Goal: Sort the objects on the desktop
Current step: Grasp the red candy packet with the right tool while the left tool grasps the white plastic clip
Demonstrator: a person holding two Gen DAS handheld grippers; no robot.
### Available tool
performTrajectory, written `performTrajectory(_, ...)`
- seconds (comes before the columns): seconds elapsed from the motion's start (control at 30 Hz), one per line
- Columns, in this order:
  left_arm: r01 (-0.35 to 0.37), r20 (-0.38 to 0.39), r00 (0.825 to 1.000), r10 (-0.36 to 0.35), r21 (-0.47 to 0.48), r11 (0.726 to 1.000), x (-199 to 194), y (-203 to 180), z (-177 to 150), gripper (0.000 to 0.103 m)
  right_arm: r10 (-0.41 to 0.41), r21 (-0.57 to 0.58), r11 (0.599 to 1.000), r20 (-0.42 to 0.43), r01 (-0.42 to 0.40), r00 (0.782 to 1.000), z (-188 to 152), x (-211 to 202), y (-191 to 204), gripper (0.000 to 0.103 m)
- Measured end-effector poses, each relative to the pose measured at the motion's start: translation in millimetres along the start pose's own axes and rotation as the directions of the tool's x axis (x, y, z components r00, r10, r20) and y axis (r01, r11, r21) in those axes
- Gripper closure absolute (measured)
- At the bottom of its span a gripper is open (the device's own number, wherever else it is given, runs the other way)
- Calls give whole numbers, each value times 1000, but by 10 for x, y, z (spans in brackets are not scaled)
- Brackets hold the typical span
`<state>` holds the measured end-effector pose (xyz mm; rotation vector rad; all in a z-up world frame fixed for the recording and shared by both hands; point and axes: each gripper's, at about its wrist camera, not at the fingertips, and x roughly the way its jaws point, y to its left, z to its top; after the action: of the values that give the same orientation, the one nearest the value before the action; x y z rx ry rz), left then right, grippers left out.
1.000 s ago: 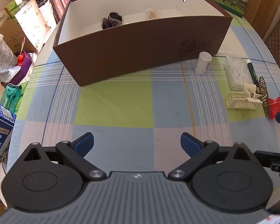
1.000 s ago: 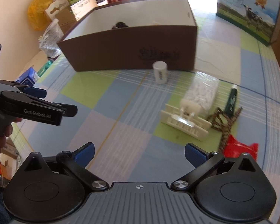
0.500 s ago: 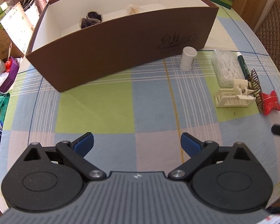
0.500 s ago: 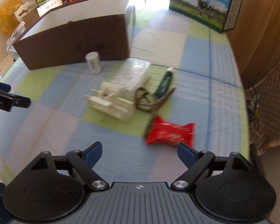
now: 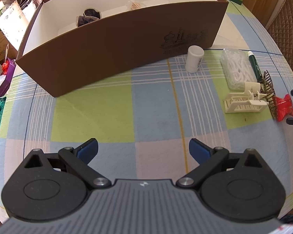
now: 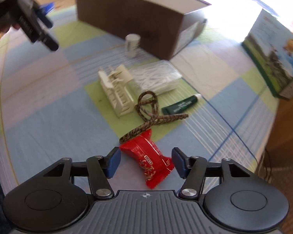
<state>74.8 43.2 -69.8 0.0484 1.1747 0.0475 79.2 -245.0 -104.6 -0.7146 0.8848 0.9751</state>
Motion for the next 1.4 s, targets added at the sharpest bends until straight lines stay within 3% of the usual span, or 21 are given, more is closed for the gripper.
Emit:
performTrajectory(0.07, 7, 0, 1000, -7, 2, 1000, 2, -4, -2, 5, 12, 2, 1000, -5, -12, 1000, -7, 39, -28, 58)
performTrajectory(0.2, 33, 8, 999, -33, 26, 999, 8, -43, -5, 5, 28, 93, 995, -34, -25, 999, -17, 58, -109, 75)
performTrajectory(0.33, 92, 28, 995, -95, 85, 992, 19, -146, 8, 6, 34, 203, 979, -60, -21, 998, -61, 56, -106, 77)
performTrajectory(0.47, 172, 59, 981, -186, 187, 967, 39, -315, 40, 8, 19, 329, 944, -84, 9, 996, -62, 14, -75, 78)
performTrajectory(0.7, 275, 69, 942, -327, 395, 876, 185, -653, 158, 12, -8, 389, 920, -86, 41, 996, -5, -39, 19, 77)
performTrajectory(0.93, 316, 84, 895, -438, 573, 756, 271, -939, 271, 15, -37, 466, 883, -62, 62, 997, -46, -34, -48, 75)
performTrajectory(1.03, 312, 73, 890, -450, 622, 718, 343, -1040, 290, 26, -41, 491, 869, -57, 64, 998, -60, -33, -97, 72)
performTrajectory(1.13, 310, 55, 893, -446, 643, 700, 439, -1112, 302, 36, -46, 505, 861, -51, 65, 998, -62, -44, -134, 70)
performTrajectory(1.23, 319, 29, 898, -438, 643, 696, 495, -1116, 286, 61, -44, 515, 855, -46, 62, 998, -61, -54, -150, 68)
performTrajectory(1.4, 343, 22, 891, -453, 620, 705, 455, -981, 189, 75, -35, 518, 854, -43, 52, 998, -72, -45, -124, 65)
